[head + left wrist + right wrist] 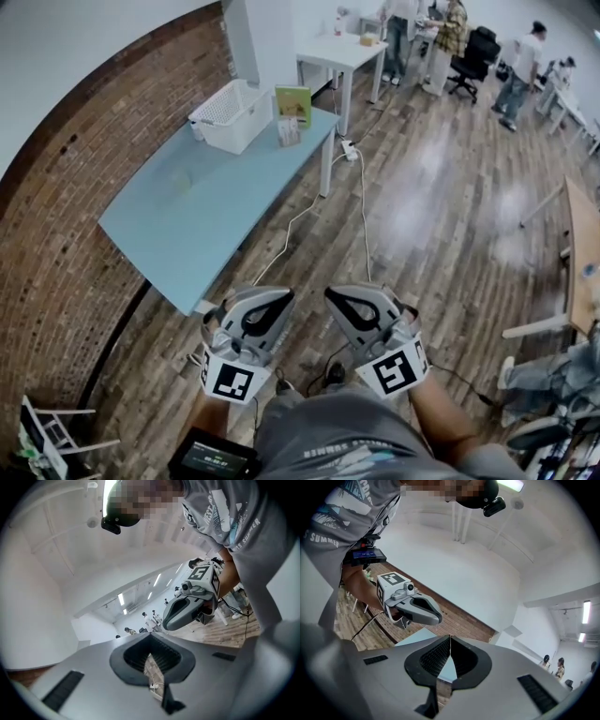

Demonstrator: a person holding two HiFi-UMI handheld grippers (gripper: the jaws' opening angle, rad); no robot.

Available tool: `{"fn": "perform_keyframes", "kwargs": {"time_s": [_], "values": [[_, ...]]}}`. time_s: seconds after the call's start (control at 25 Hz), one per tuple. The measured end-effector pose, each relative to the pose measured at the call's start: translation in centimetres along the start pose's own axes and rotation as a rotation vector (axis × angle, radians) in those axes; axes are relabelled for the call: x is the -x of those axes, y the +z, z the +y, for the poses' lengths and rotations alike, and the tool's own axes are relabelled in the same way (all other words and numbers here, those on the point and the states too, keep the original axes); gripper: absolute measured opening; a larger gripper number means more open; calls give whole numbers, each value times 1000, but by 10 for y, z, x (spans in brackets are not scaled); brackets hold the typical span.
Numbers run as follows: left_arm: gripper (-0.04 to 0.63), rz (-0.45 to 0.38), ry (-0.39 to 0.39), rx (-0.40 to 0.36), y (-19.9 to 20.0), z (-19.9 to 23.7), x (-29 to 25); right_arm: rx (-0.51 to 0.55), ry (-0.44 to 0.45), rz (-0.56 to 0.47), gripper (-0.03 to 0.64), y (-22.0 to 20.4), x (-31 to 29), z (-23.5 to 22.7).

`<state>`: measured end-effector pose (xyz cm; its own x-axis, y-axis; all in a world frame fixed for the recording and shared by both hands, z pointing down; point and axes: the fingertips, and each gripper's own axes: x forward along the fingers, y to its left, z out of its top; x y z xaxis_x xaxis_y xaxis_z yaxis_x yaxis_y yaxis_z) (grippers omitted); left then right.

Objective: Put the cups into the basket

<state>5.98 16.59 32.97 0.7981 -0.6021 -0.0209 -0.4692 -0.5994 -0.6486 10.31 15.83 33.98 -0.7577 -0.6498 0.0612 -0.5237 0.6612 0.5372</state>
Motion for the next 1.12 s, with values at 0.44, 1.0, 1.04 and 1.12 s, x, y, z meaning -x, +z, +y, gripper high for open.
{"fn": "perform_keyframes", "kwargs": {"time_s": [0.44,1.0,1.04,1.12], "values": [[-2,40,16,-1,-9,5,-11,-37,35,-17,14,-15,-11,-8],[-2,-16,-21,4,-61,79,-2,-28,-32,20,14,-10,-95,-21],[-2,-21,-24,2,-65,84,0,-25,-36,22,14,-10,-102,-21],[-2,-31,-28,0,-75,97,3,-16,-42,27,14,-8,-118,-22]]}}
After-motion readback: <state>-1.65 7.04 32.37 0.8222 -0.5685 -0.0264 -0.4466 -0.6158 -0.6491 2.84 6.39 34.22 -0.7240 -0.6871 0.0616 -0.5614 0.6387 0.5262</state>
